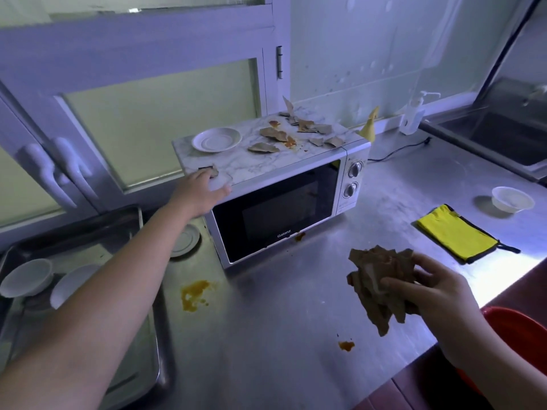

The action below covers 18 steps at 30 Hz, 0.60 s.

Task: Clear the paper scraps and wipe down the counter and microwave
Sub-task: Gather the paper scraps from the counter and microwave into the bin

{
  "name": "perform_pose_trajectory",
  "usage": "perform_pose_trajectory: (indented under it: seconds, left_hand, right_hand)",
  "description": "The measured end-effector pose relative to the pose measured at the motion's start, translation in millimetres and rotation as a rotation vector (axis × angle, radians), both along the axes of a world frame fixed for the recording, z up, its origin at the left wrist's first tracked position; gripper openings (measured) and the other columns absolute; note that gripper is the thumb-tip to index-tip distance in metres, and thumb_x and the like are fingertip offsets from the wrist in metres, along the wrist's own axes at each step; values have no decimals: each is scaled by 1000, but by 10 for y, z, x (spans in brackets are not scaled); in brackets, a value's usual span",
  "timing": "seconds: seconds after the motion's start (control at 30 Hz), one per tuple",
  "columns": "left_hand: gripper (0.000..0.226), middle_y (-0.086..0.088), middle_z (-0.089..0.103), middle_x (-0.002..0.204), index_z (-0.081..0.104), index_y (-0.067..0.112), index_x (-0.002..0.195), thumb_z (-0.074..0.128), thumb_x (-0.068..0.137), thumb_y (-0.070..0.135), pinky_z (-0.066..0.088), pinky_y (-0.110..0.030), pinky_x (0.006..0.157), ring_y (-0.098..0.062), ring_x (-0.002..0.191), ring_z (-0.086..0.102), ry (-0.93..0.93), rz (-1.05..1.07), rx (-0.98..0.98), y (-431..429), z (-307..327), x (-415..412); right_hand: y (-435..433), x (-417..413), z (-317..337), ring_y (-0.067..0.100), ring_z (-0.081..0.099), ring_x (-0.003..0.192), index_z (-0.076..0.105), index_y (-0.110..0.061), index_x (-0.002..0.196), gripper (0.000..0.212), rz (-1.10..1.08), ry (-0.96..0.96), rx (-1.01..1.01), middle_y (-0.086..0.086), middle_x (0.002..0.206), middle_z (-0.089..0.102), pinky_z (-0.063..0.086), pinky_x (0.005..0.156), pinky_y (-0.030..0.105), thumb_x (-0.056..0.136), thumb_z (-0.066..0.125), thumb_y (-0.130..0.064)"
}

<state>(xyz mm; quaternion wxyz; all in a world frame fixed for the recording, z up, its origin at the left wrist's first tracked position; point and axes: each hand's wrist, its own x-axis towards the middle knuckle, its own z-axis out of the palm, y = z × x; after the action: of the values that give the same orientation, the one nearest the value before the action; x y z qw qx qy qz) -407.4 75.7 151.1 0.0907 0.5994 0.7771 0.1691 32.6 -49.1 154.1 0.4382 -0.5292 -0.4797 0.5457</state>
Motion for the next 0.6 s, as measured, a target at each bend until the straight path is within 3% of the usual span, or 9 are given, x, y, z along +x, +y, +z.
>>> perform_pose_trajectory:
  seconds: [0.07,0.13,0.2,0.27,0.33,0.47,0.6]
  left_hand:
    - [71,4,51,141,50,22,139,70,81,57,40,-40,108,-19,129,48,-18,-84,73,-165,-58,94]
    - [58,4,60,128,57,23,131,80,79,35,44,-34,100,-19,117,56,14,-145,182,-293,-137,168]
    - [39,-1,68,116,67,21,120,75,82,16,45,-28,88,-20,102,61,37,-129,304,-366,-136,236]
    - [22,-3,73,105,75,19,108,70,87,14,48,-29,79,-21,91,65,-14,-83,364,-427,-54,355]
    - [13,-1,75,95,77,21,99,72,88,17,52,-30,78,-20,86,68,-193,-75,345,-513,31,555]
    - [25,-4,76,85,79,26,81,74,84,2,61,-32,76,-20,82,70,-855,-221,120,-830,149,1092]
    - [22,-9,77,91,80,17,91,72,84,-2,60,-28,71,-23,86,75,-1047,-334,-2,-1056,197,1374]
  right_hand:
    - [-37,10,-80,28,74,69,80,-24,88,34,5,-20,-27,9,83,77,56,52,27,72,78,6]
    - [-58,-5,-167,31,75,71,80,-20,89,30,21,-10,-84,12,84,77,57,55,31,73,77,6]
    - [-62,-47,-235,34,75,72,78,-11,95,29,37,22,-134,18,86,76,57,54,32,72,77,6]
    - [-41,-121,-243,35,74,70,78,-6,94,29,51,52,-151,21,85,75,57,53,30,67,78,4]
    - [-6,-211,-198,35,74,70,80,-8,86,27,76,74,-138,22,84,75,58,54,29,60,79,-3]
    - [91,-390,1,32,74,75,82,-13,84,23,180,65,-23,19,85,76,61,62,31,71,76,5]
    - [221,-510,202,31,70,73,81,-14,85,26,319,39,90,19,86,75,59,65,31,76,73,9]
